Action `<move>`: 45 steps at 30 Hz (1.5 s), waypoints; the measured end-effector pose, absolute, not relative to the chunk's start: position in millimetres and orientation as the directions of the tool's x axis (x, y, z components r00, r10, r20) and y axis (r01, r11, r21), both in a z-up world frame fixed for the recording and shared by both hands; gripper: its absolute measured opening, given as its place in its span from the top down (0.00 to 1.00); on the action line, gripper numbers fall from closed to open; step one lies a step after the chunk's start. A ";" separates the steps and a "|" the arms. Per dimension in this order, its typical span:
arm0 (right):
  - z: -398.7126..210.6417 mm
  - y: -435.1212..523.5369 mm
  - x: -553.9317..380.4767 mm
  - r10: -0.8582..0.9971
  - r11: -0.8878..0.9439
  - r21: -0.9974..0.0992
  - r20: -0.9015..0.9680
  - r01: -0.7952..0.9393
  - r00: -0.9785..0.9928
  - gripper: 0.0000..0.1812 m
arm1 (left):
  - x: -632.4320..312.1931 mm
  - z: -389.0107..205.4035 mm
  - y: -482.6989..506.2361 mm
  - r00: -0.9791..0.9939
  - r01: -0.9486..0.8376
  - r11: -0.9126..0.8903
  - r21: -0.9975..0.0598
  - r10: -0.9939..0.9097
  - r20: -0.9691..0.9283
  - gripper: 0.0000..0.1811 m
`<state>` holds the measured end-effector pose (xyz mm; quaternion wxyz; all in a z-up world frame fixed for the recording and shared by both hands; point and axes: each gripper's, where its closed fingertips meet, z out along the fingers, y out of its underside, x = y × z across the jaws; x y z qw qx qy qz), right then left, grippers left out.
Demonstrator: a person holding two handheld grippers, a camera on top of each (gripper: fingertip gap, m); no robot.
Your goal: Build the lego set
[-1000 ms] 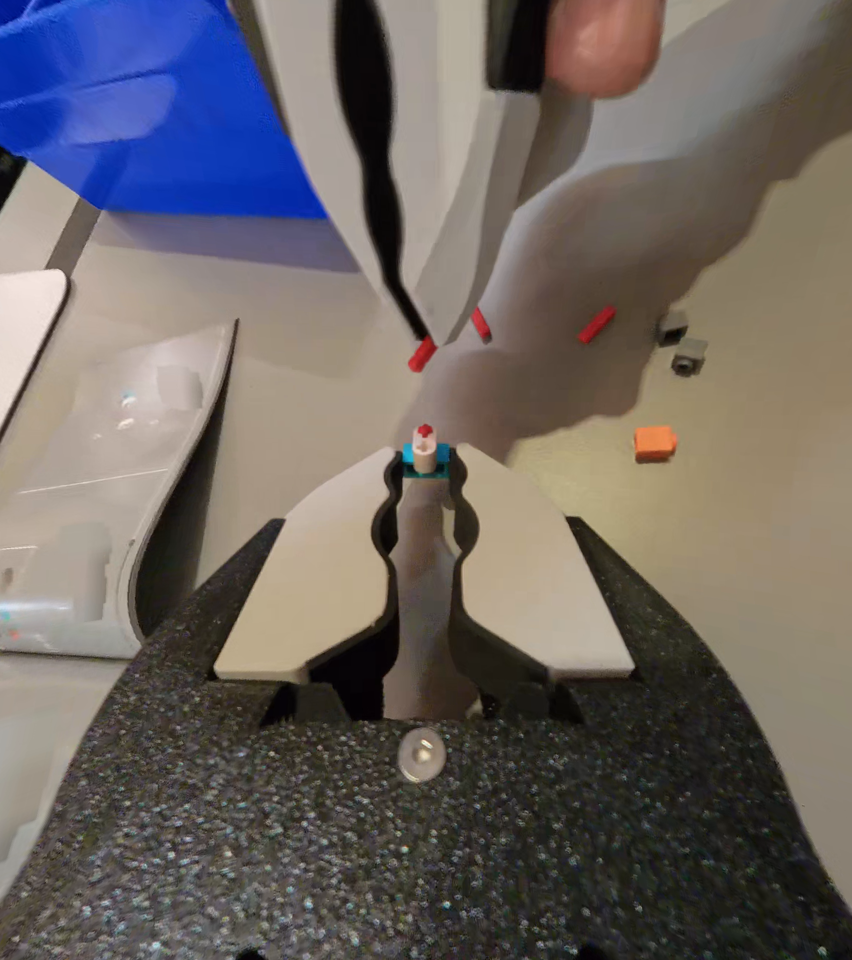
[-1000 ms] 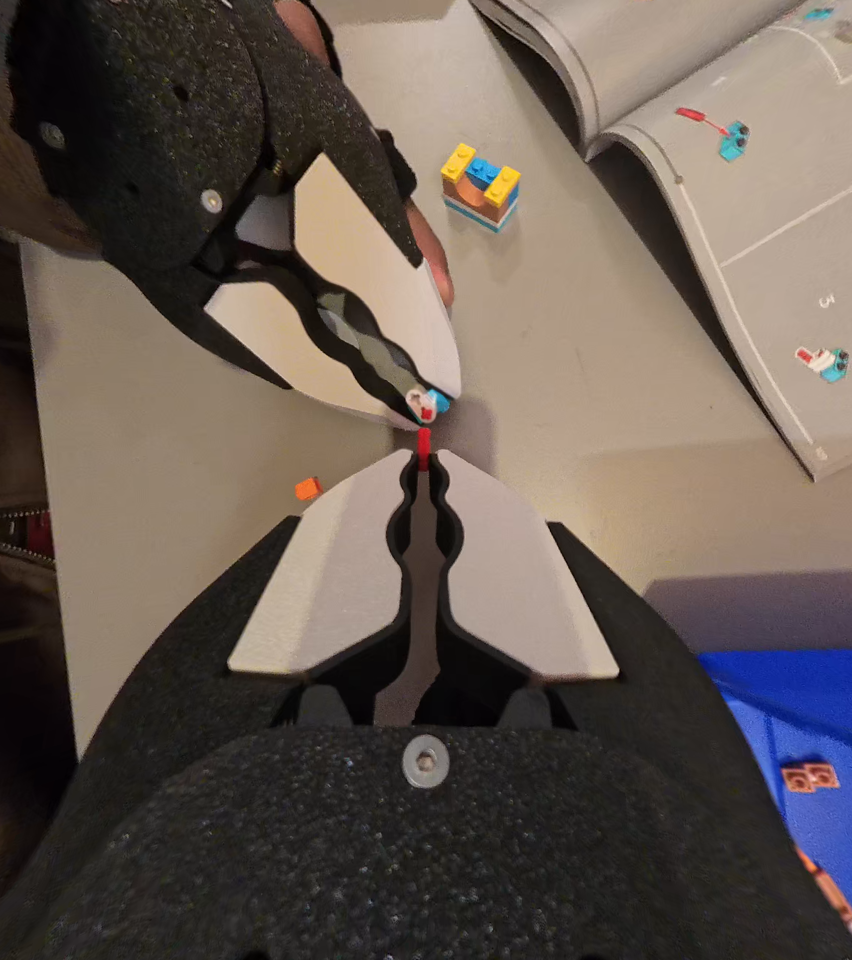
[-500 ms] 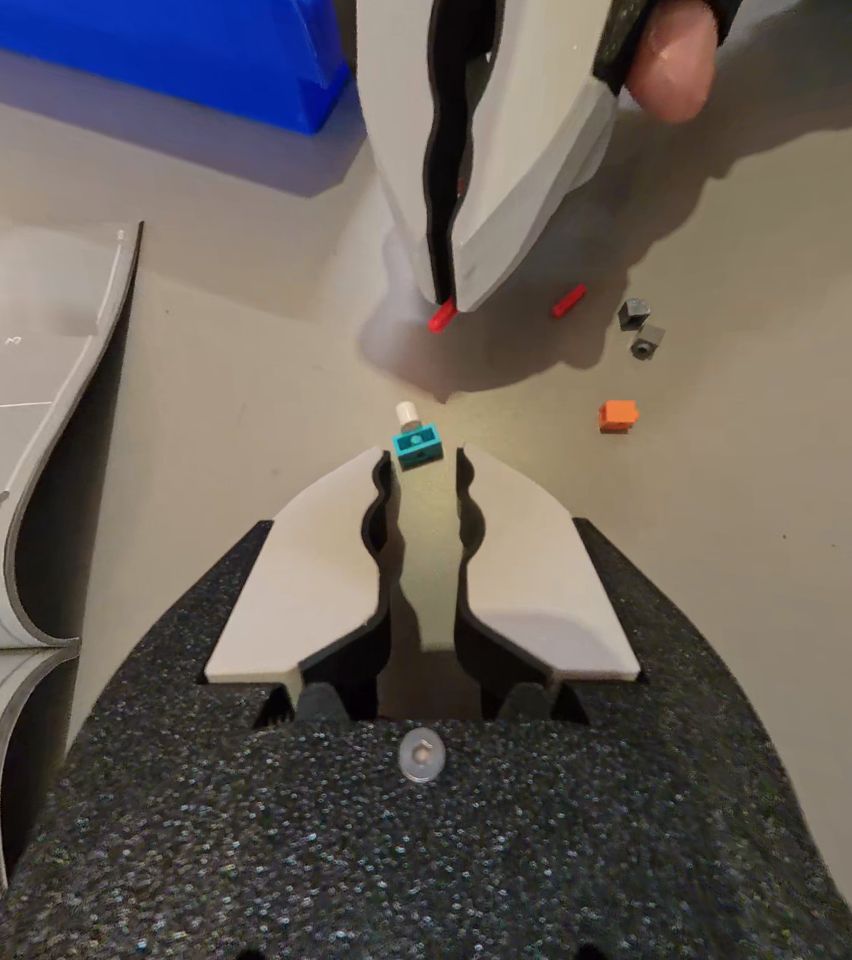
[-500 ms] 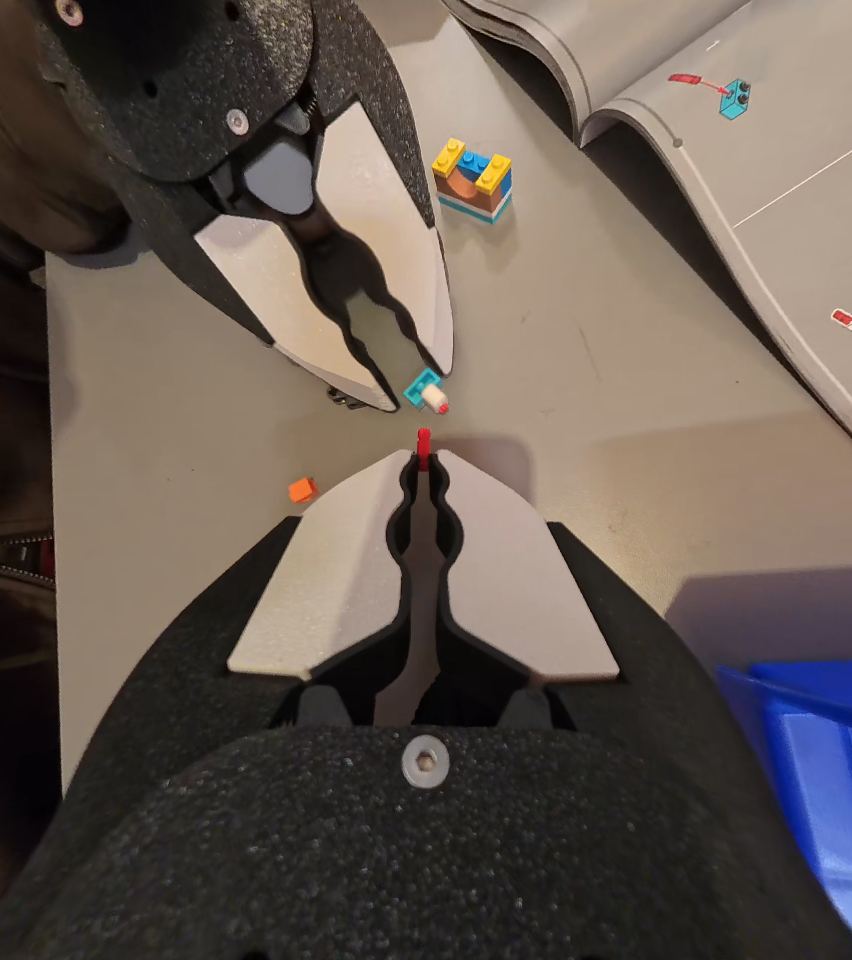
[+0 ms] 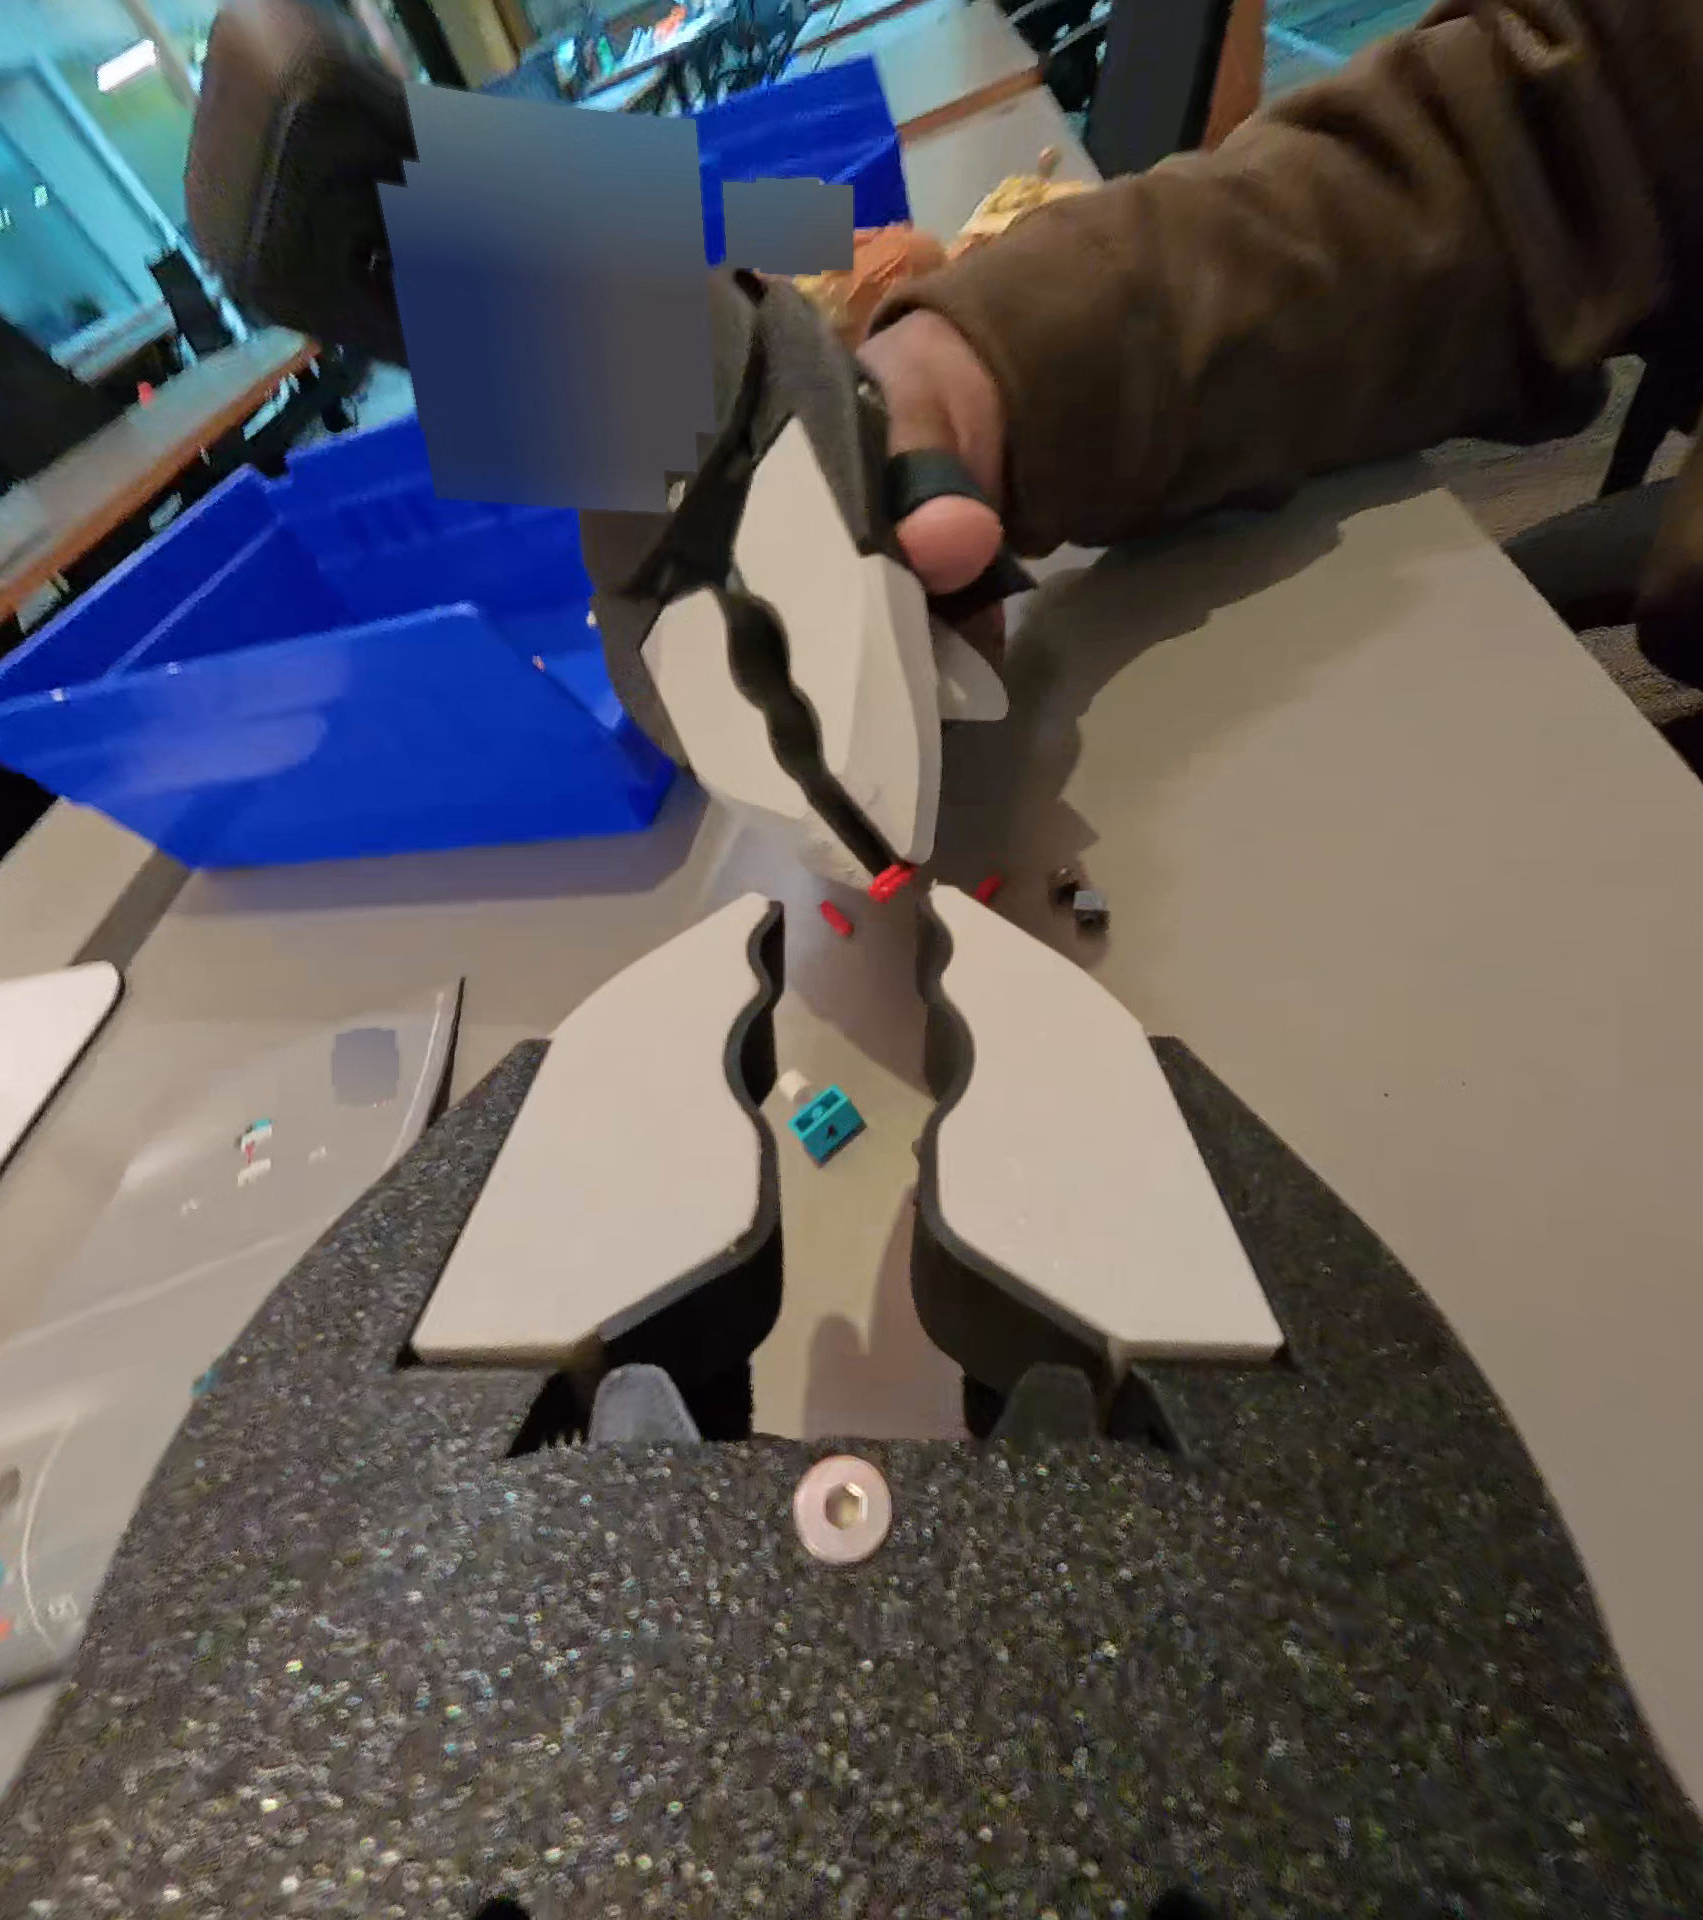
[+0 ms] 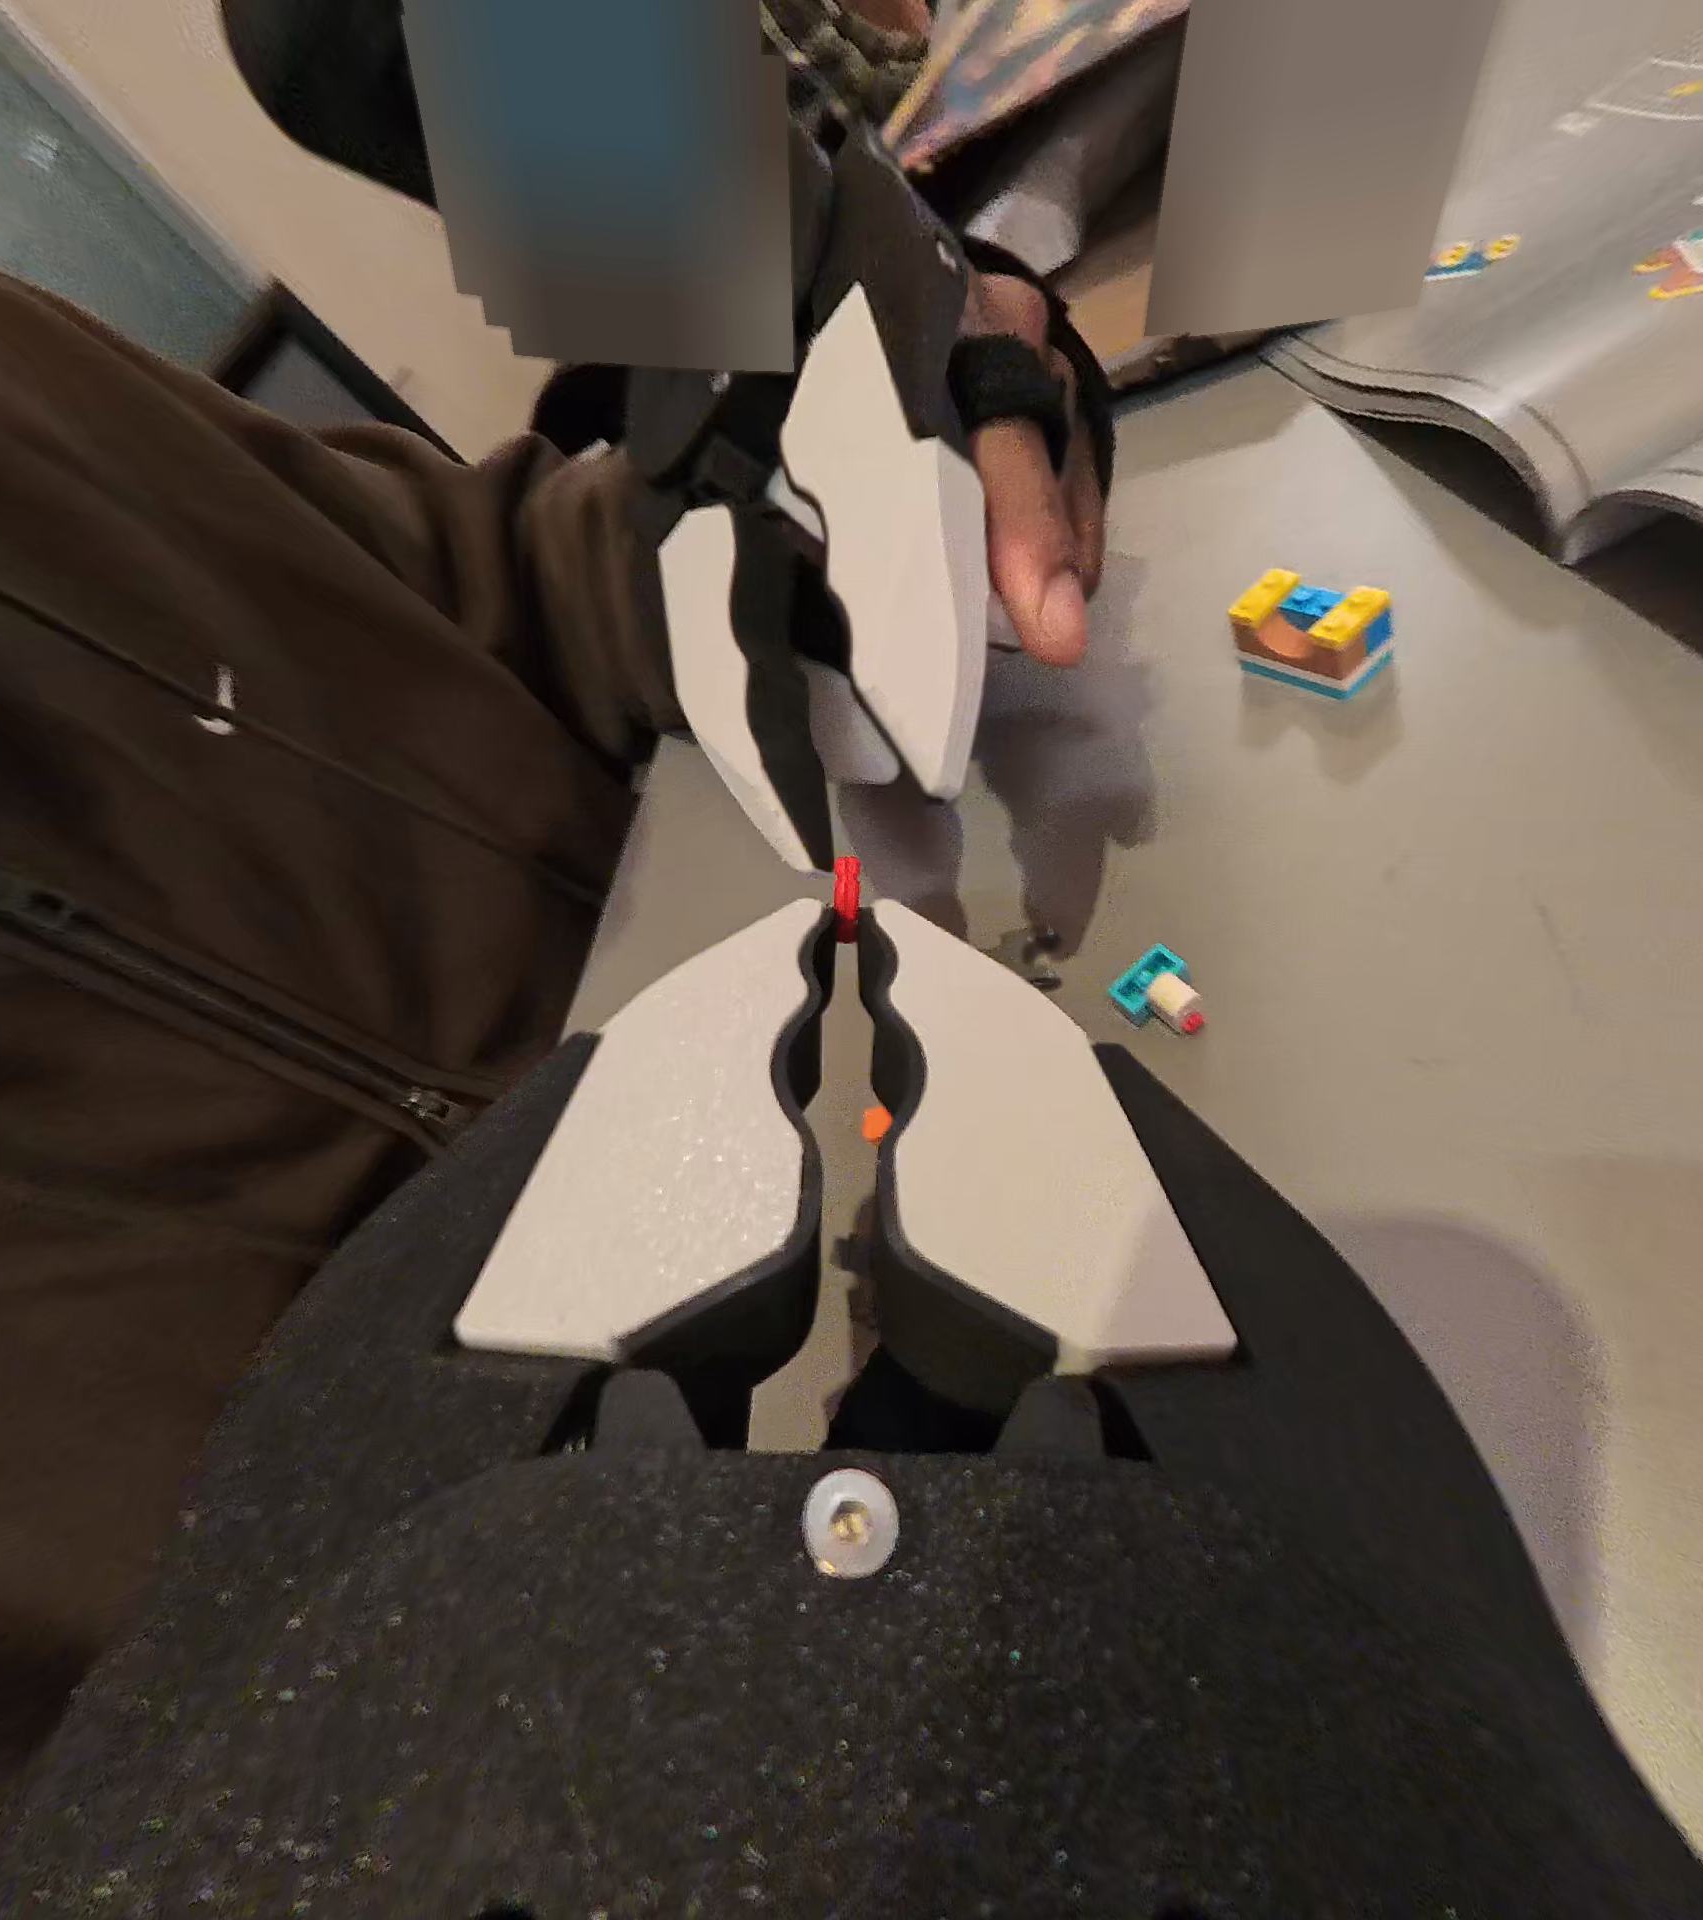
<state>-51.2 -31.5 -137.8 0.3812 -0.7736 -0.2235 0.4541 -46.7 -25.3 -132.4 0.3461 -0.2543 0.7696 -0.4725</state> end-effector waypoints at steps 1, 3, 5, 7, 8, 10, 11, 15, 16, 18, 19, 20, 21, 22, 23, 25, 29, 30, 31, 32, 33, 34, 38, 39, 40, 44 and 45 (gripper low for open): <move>-135.3 -32.9 -53.3 0.698 -0.611 -0.791 -0.547 -0.014 0.461 0.98 | -48.5 -130.4 -27.6 -0.638 -0.035 0.427 -0.904 -0.705 -0.308 0.88; -130.9 -35.5 -56.8 0.708 -0.614 -0.788 -0.571 -0.036 0.416 0.98 | -51.6 -126.5 -32.0 -0.651 0.009 0.424 -0.905 -0.685 -0.328 0.90; -127.2 -37.2 -59.0 0.715 -0.615 -0.787 -0.584 -0.052 0.384 0.98 | -53.8 -121.9 -35.2 -0.651 0.056 0.426 -0.903 -0.670 -0.357 0.92; -124.7 -38.9 -60.7 0.721 -0.615 -0.786 -0.593 -0.063 0.359 0.98 | -56.5 -119.7 -38.2 -0.653 0.094 0.437 -0.894 -0.651 -0.387 0.93; -123.7 -39.7 -61.5 0.723 -0.617 -0.784 -0.598 -0.066 0.347 0.98 | -57.5 -119.6 -39.3 -0.653 0.108 0.447 -0.888 -0.641 -0.402 0.93; -123.0 -40.8 -63.2 0.724 -0.621 -0.781 -0.605 -0.070 0.330 0.98 | -58.3 -120.1 -40.6 -0.650 0.129 0.467 -0.875 -0.627 -0.430 0.94; -122.9 -41.7 -64.4 0.725 -0.624 -0.779 -0.609 -0.068 0.321 0.98 | -58.6 -120.1 -41.3 -0.647 0.139 0.475 -0.869 -0.621 -0.443 0.94; -123.4 -43.8 -69.2 0.729 -0.631 -0.773 -0.618 -0.060 0.295 0.98 | -62.1 -121.5 -46.6 -0.652 0.178 0.499 -0.848 -0.586 -0.481 0.96; -123.4 -44.3 -70.0 0.730 -0.632 -0.773 -0.619 -0.058 0.290 0.98 | -63.0 -121.9 -47.8 -0.655 0.186 0.503 -0.844 -0.577 -0.488 0.96; -123.0 -45.3 -70.8 0.733 -0.632 -0.773 -0.620 -0.057 0.280 0.98 | -64.7 -121.6 -49.3 -0.662 0.193 0.500 -0.844 -0.569 -0.488 0.97; -123.4 -45.1 -70.6 0.734 -0.630 -0.775 -0.617 -0.055 0.283 0.98 | -65.1 -122.3 -49.5 -0.669 0.185 0.498 -0.847 -0.568 -0.480 0.97; -124.4 -44.2 -69.9 0.737 -0.623 -0.780 -0.608 -0.052 0.295 0.98 | -64.9 -123.6 -49.2 -0.677 0.169 0.497 -0.851 -0.569 -0.467 0.98; -126.0 -42.2 -68.5 0.742 -0.610 -0.791 -0.591 -0.046 0.317 0.98 | -63.8 -125.0 -47.7 -0.683 0.142 0.492 -0.859 -0.580 -0.445 0.98; -127.3 -39.3 -66.3 0.748 -0.590 -0.807 -0.564 -0.041 0.351 0.97 | -62.0 -126.5 -45.4 -0.688 0.104 0.481 -0.871 -0.597 -0.412 0.98; -127.5 -35.3 -63.3 0.755 -0.558 -0.829 -0.526 -0.037 0.393 0.95 | -60.2 -126.7 -43.0 -0.691 0.067 0.459 -0.886 -0.619 -0.373 0.98; -124.5 -27.1 -55.8 0.769 -0.463 -0.886 -0.411 -0.017 0.489 0.92 | -57.1 -123.7 -38.6 -0.690 0.004 0.390 -0.921 -0.665 -0.285 0.98; -107.2 -20.1 -43.0 0.764 -0.235 -0.971 -0.152 0.052 0.627 0.90 | -49.0 -113.7 -27.3 -0.657 -0.106 0.201 -0.974 -0.749 -0.083 0.98; -103.5 -19.5 -41.0 0.753 -0.187 -0.979 -0.094 0.075 0.651 0.90 | -47.4 -111.2 -24.6 -0.648 -0.128 0.149 -0.981 -0.761 -0.031 0.98; -100.3 -18.9 -39.3 0.738 -0.141 -0.985 -0.038 0.100 0.673 0.90 | -45.8 -109.1 -21.9 -0.638 -0.151 0.094 -0.984 -0.769 0.024 0.98; -97.5 -18.4 -38.3 0.722 -0.100 -0.987 0.016 0.127 0.692 0.90 | -44.0 -107.5 -19.3 -0.627 -0.174 0.039 -0.984 -0.775 0.081 0.98; -96.3 -17.2 -37.3 0.699 -0.066 -0.984 0.072 0.164 0.711 0.90 | -42.3 -105.5 -16.9 -0.617 -0.193 -0.020 -0.981 -0.775 0.137 0.98; -96.5 -15.0 -35.9 0.671 -0.043 -0.978 0.124 0.206 0.731 0.91 | -40.6 -104.1 -14.6 -0.605 -0.215 -0.079 -0.973 -0.771 0.196 0.98; -102.4 -8.2 -35.4 0.578 0.003 -0.929 0.304 0.370 0.757 0.93 | -36.4 -103.0 -9.5 -0.578 -0.289 -0.264 -0.920 -0.718 0.388 0.98; -104.6 -6.4 -35.7 0.558 0.003 -0.916 0.334 0.401 0.759 0.93 | -35.7 -103.6 -8.9 -0.574 -0.300 -0.292 -0.908 -0.705 0.416 0.98; -106.7 -4.7 -35.9 0.542 0.000 -0.904 0.359 0.427 0.760 0.94 | -35.1 -104.6 -8.6 -0.570 -0.313 -0.310 -0.898 -0.695 0.439 0.98; -114.6 -0.6 -37.5 0.514 -0.019 -0.880 0.398 0.475 0.760 0.95 | -33.3 -109.1 -7.8 -0.554 -0.337 -0.327 -0.883 -0.689 0.467 0.98; -115.3 0.3 -36.8 0.507 -0.025 -0.881 0.395 0.472 0.766 0.96 | -33.1 -110.3 -7.8 -0.550 -0.341 -0.323 -0.883 -0.693 0.465 0.98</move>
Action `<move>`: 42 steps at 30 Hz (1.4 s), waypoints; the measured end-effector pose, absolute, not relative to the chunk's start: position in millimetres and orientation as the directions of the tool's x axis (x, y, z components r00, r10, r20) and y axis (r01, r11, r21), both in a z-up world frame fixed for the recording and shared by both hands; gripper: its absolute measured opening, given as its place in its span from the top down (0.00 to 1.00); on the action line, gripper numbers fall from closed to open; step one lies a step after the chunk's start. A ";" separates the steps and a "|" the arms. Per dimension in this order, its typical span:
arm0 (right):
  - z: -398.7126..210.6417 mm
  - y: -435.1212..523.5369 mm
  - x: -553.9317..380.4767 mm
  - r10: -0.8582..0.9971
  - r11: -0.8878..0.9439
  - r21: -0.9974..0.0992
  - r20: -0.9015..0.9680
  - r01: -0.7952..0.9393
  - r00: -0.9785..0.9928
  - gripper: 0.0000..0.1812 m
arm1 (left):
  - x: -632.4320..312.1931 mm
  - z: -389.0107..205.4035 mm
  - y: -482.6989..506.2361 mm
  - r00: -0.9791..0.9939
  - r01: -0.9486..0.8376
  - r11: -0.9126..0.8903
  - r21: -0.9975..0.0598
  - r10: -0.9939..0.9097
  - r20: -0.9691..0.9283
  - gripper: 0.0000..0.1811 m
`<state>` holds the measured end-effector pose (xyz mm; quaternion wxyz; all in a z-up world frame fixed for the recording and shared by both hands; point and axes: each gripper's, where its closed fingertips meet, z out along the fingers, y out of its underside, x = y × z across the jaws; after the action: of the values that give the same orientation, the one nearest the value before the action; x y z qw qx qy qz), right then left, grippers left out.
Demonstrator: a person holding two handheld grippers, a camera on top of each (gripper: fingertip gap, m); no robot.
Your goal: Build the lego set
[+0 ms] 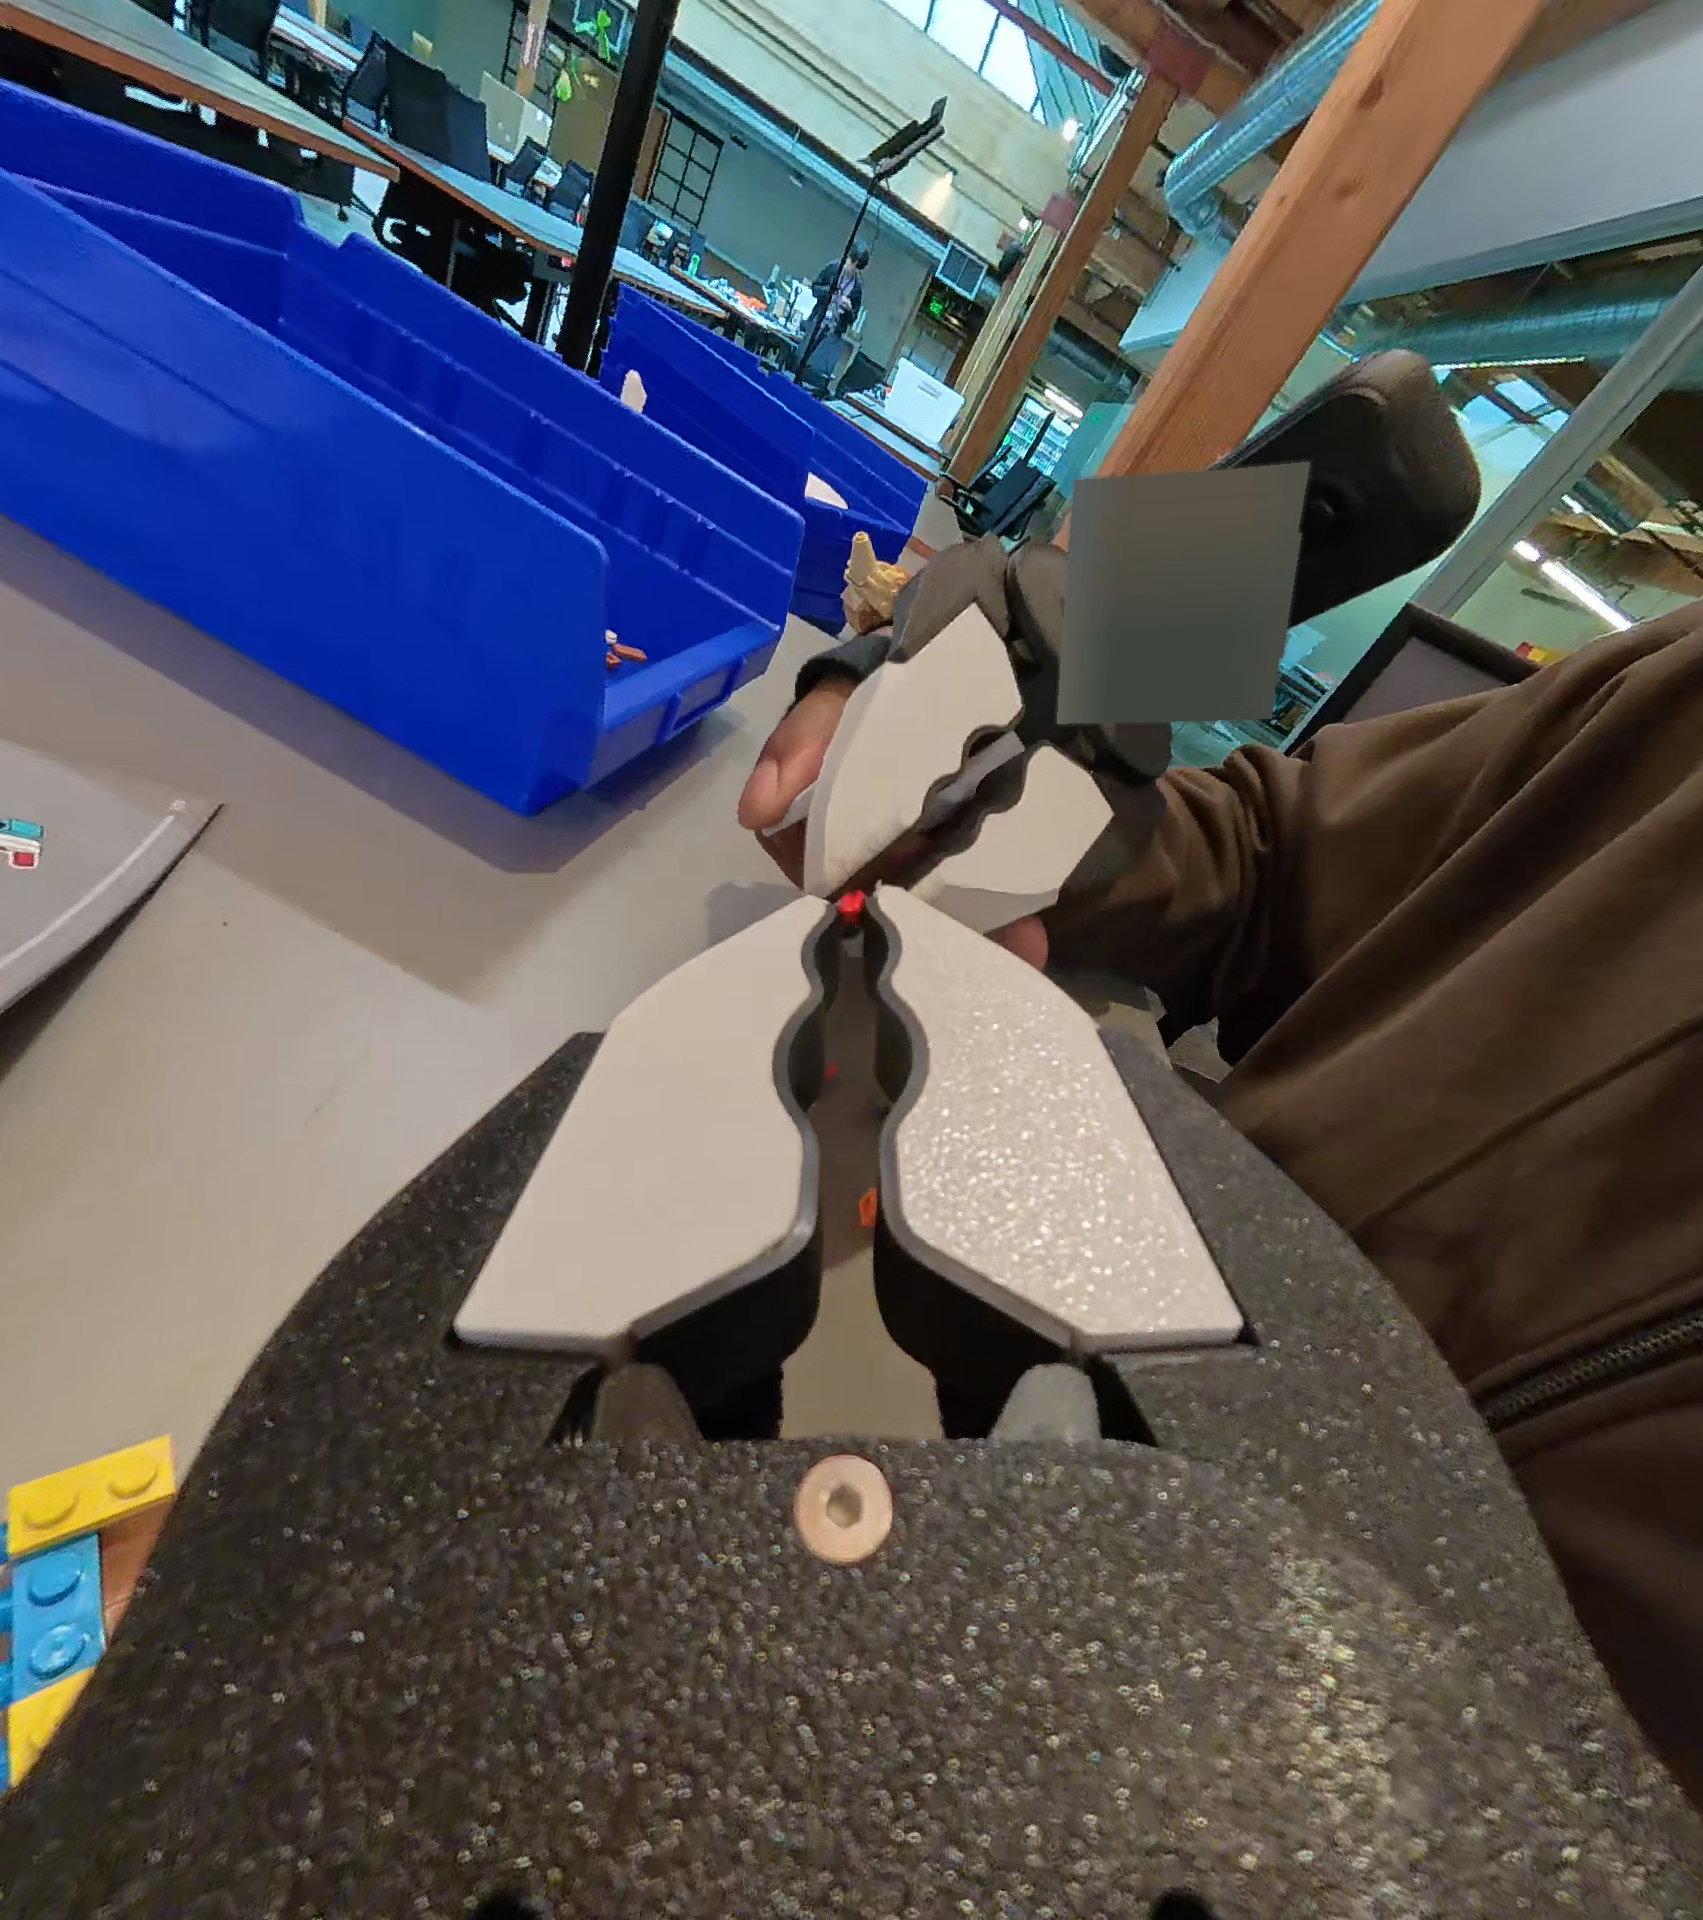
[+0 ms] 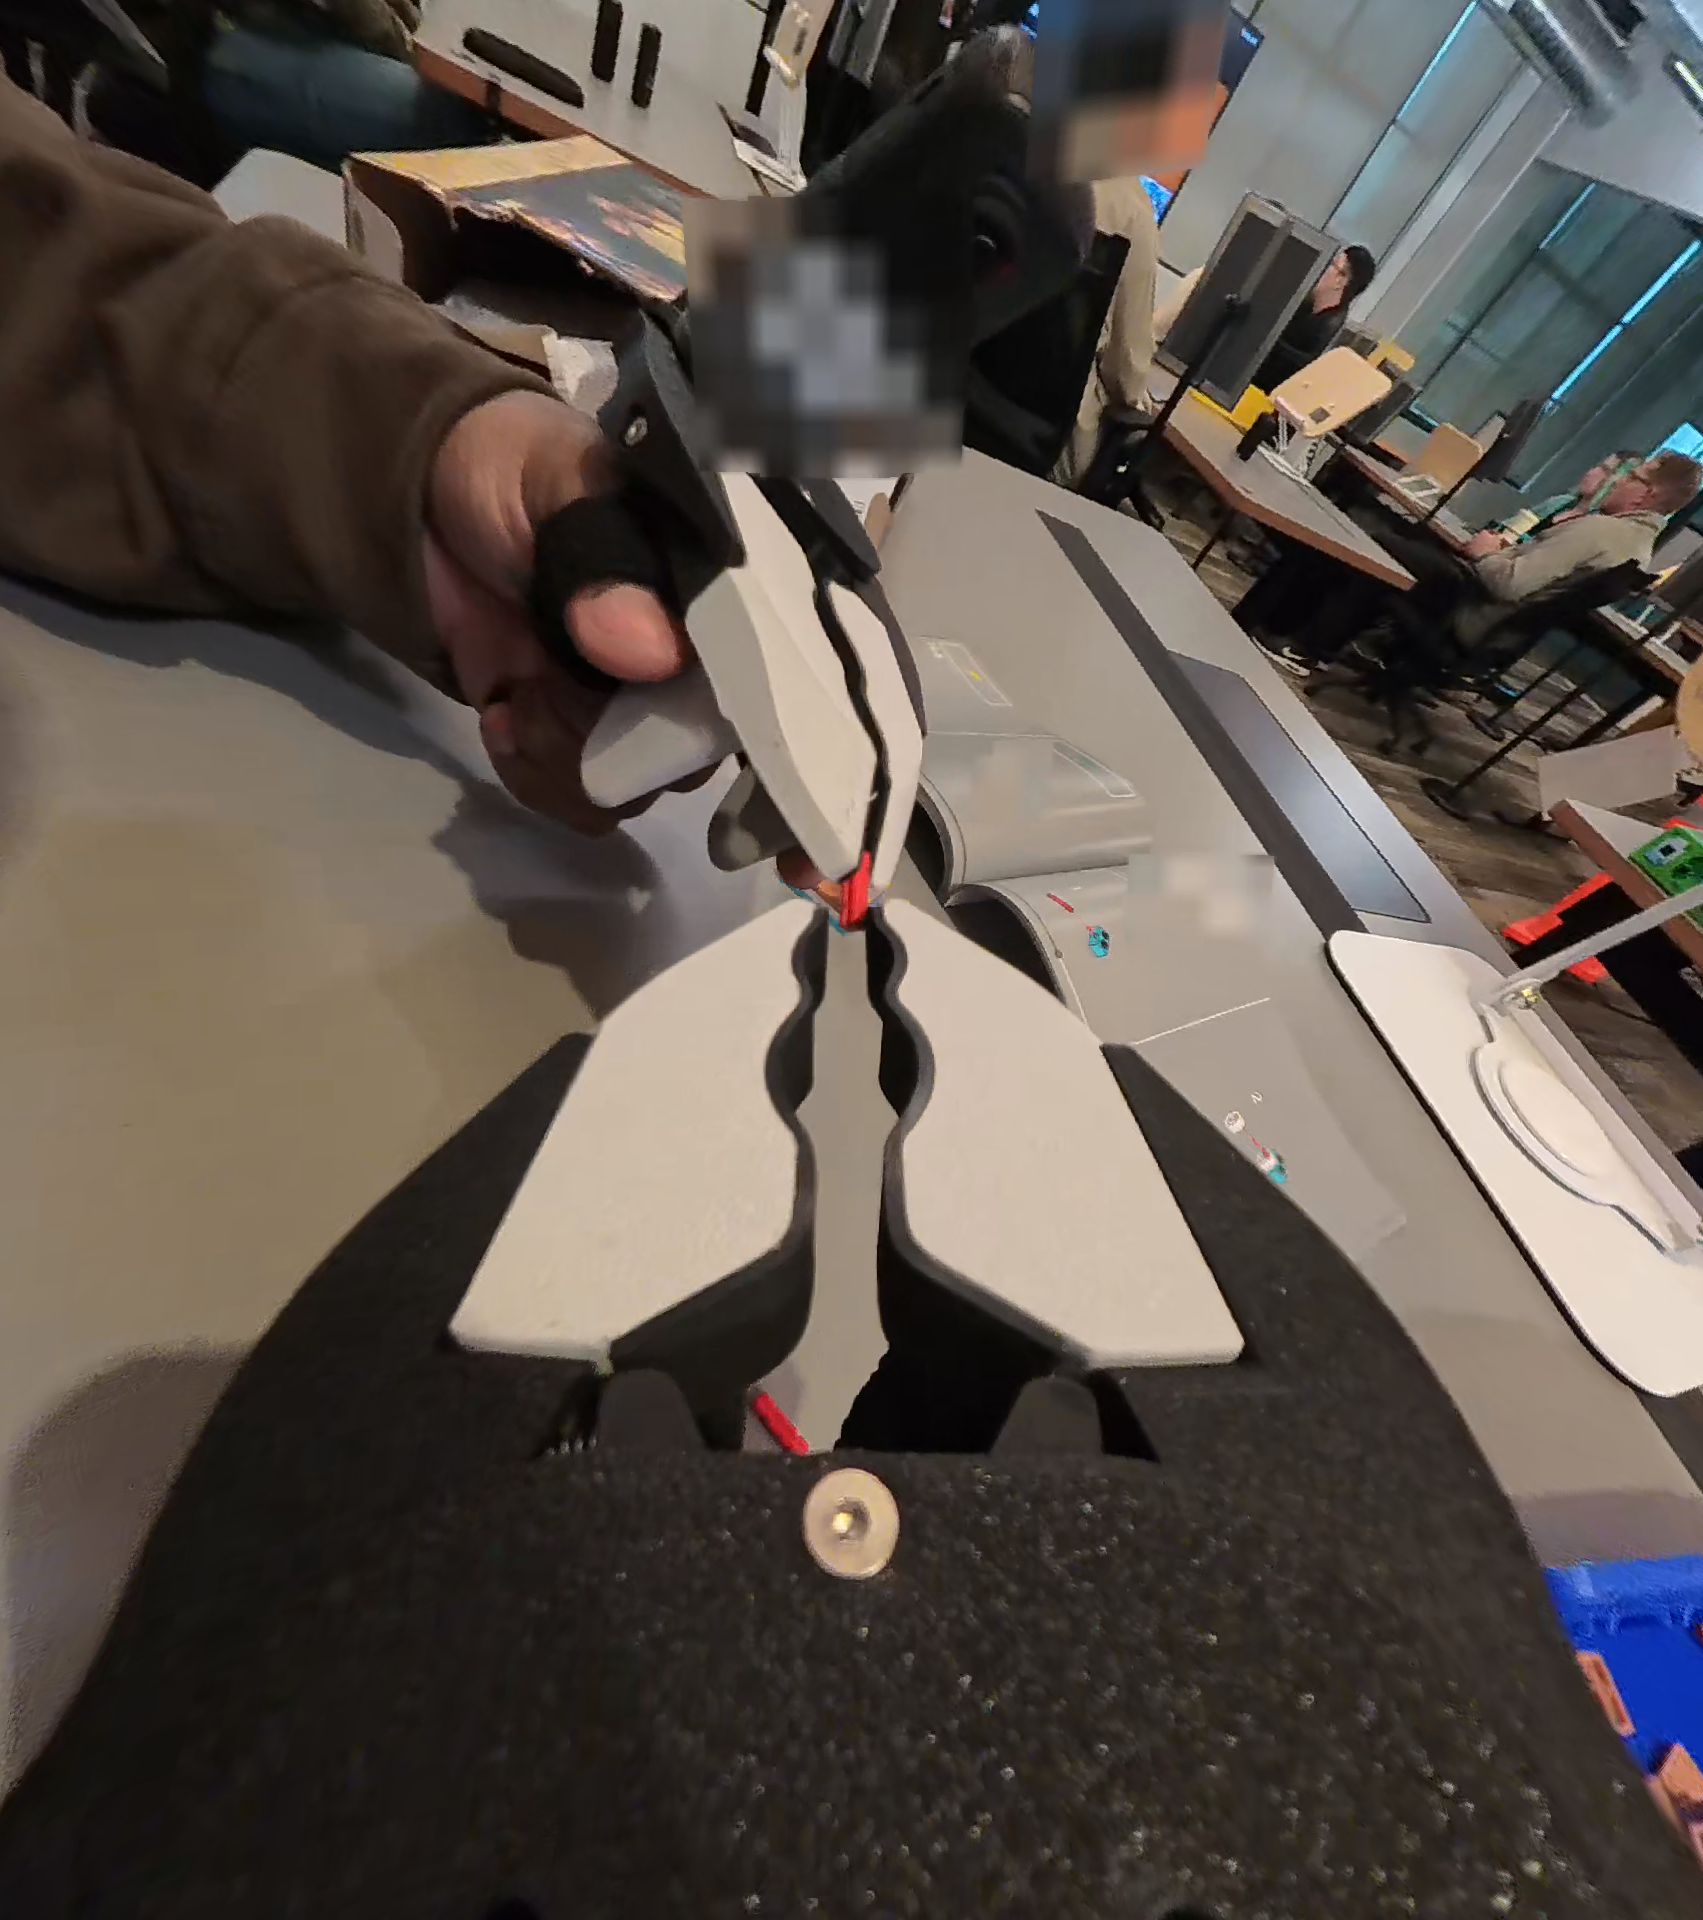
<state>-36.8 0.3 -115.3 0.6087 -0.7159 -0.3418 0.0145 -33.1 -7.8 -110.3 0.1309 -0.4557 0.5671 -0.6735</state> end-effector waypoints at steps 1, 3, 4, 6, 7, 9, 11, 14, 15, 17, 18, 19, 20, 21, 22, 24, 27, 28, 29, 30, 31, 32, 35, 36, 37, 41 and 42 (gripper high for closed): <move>-115.9 1.2 -36.0 0.503 -0.033 -0.884 0.388 0.466 0.772 0.97 | -32.6 -110.9 -7.4 -0.547 -0.341 -0.321 -0.883 -0.697 0.464 0.98; -116.3 1.1 -36.1 0.506 -0.038 -0.891 0.372 0.451 0.778 0.98 | -32.6 -111.0 -7.4 -0.549 -0.342 -0.324 -0.882 -0.693 0.468 0.98; -116.1 0.9 -36.2 0.508 -0.039 -0.894 0.367 0.447 0.779 0.98 | -32.6 -110.9 -7.6 -0.551 -0.341 -0.326 -0.882 -0.691 0.468 0.98; -114.9 0.1 -36.8 0.514 -0.040 -0.905 0.344 0.423 0.786 0.98 | -33.1 -109.3 -8.4 -0.564 -0.326 -0.320 -0.890 -0.690 0.455 0.98; -114.0 -0.5 -37.5 0.522 -0.042 -0.915 0.322 0.401 0.790 0.98 | -33.8 -108.1 -9.2 -0.574 -0.314 -0.313 -0.896 -0.689 0.442 0.97; -111.2 -1.8 -39.0 0.542 -0.043 -0.939 0.264 0.340 0.798 0.98 | -34.9 -104.6 -9.5 -0.592 -0.276 -0.295 -0.915 -0.698 0.403 0.96; -108.4 -4.0 -41.6 0.572 -0.046 -0.962 0.197 0.271 0.797 0.98 | -36.4 -101.2 -9.5 -0.608 -0.235 -0.270 -0.934 -0.709 0.358 0.95; -104.5 -6.2 -43.3 0.603 -0.060 -0.983 0.104 0.175 0.791 0.98 | -39.2 -97.8 -10.2 -0.627 -0.180 -0.220 -0.959 -0.725 0.284 0.95; -103.2 -6.9 -44.0 0.614 -0.066 -0.987 0.073 0.143 0.786 0.98 | -40.0 -96.8 -10.5 -0.633 -0.164 -0.206 -0.965 -0.728 0.263 0.95; -101.1 -8.5 -46.0 0.638 -0.080 -0.993 0.013 0.082 0.770 0.98 | -41.6 -94.5 -11.6 -0.645 -0.135 -0.188 -0.973 -0.729 0.231 0.95; -100.3 -9.1 -47.0 0.648 -0.087 -0.995 -0.013 0.056 0.762 0.98 | -42.3 -93.8 -12.8 -0.651 -0.126 -0.182 -0.975 -0.727 0.220 0.95; -99.5 -9.7 -47.7 0.655 -0.090 -0.995 -0.033 0.034 0.755 0.98 | -42.7 -93.9 -14.1 -0.656 -0.120 -0.174 -0.977 -0.725 0.210 0.95; -98.9 -10.5 -48.6 0.663 -0.092 -0.996 -0.047 0.020 0.747 0.98 | -43.0 -94.4 -15.2 -0.658 -0.117 -0.165 -0.979 -0.725 0.201 0.95; -98.7 -10.8 -49.2 0.668 -0.097 -0.995 -0.057 0.011 0.742 0.98 | -43.1 -95.0 -16.1 -0.661 -0.113 -0.156 -0.981 -0.726 0.191 0.95; -98.7 -11.0 -49.6 0.671 -0.100 -0.995 -0.063 0.005 0.739 0.98 | -43.3 -95.4 -16.9 -0.663 -0.109 -0.149 -0.983 -0.726 0.183 0.95; -99.5 -11.5 -50.6 0.678 -0.108 -0.994 -0.075 -0.002 0.732 0.98 | -43.8 -95.2 -18.6 -0.669 -0.102 -0.144 -0.984 -0.722 0.175 0.96; -101.2 -11.7 -51.6 0.684 -0.113 -0.994 -0.078 -0.001 0.726 0.98 | -44.1 -94.9 -20.3 -0.673 -0.091 -0.140 -0.986 -0.721 0.164 0.98; -102.0 -11.8 -51.6 0.685 -0.110 -0.994 -0.071 0.007 0.725 0.98 | -43.6 -95.6 -20.0 -0.670 -0.092 -0.134 -0.987 -0.725 0.160 0.98; -103.4 -11.9 -51.8 0.687 -0.107 -0.994 -0.059 0.020 0.724 0.98 | -43.5 -97.1 -19.8 -0.668 -0.093 -0.118 -0.989 -0.729 0.150 0.98; -105.9 -11.5 -50.9 0.686 -0.107 -0.993 -0.045 0.040 0.726 0.98 | -42.8 -99.0 -18.9 -0.660 -0.096 -0.097 -0.991 -0.739 0.137 0.98; -110.4 -10.6 -48.8 0.682 -0.114 -0.991 -0.026 0.071 0.731 0.97 | -42.1 -99.6 -17.1 -0.651 -0.098 -0.088 -0.991 -0.748 0.131 0.98; -117.6 -9.6 -46.1 0.680 -0.130 -0.985 -0.005 0.114 0.733 0.94 | -41.5 -99.8 -14.9 -0.643 -0.111 -0.095 -0.989 -0.752 0.144 0.98; -150.7 -4.8 -32.1 0.665 -0.213 -0.931 0.085 0.297 0.742 0.86 | -40.1 -103.8 -6.8 -0.615 -0.172 -0.108 -0.979 -0.765 0.193 0.98; -161.0 -3.4 -27.5 0.662 -0.235 -0.905 0.119 0.356 0.740 0.85 | -39.3 -106.8 -4.0 -0.601 -0.195 -0.101 -0.976 -0.774 0.200 0.98; -169.5 -1.8 -23.6 0.660 -0.254 -0.878 0.149 0.405 0.736 0.84 | -38.6 -109.1 -1.3 -0.588 -0.211 -0.094 -0.973 -0.783 0.203 0.98; -188.5 2.7 -20.4 0.668 -0.310 -0.797 0.206 0.519 0.715 0.87 | -36.4 -118.1 4.7 -0.545 -0.268 -0.064 -0.961 -0.813 0.206 0.98; -194.6 3.2 -19.7 0.671 -0.335 -0.768 0.211 0.546 0.710 0.88 | -35.8 -121.1 5.6 -0.534 -0.283 -0.052 -0.958 -0.821 0.202 0.98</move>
<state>-19.7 3.2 -194.6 0.4389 -0.8140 -0.3737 0.0716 -35.8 5.6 -121.1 0.2289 -0.4249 0.6492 -0.5879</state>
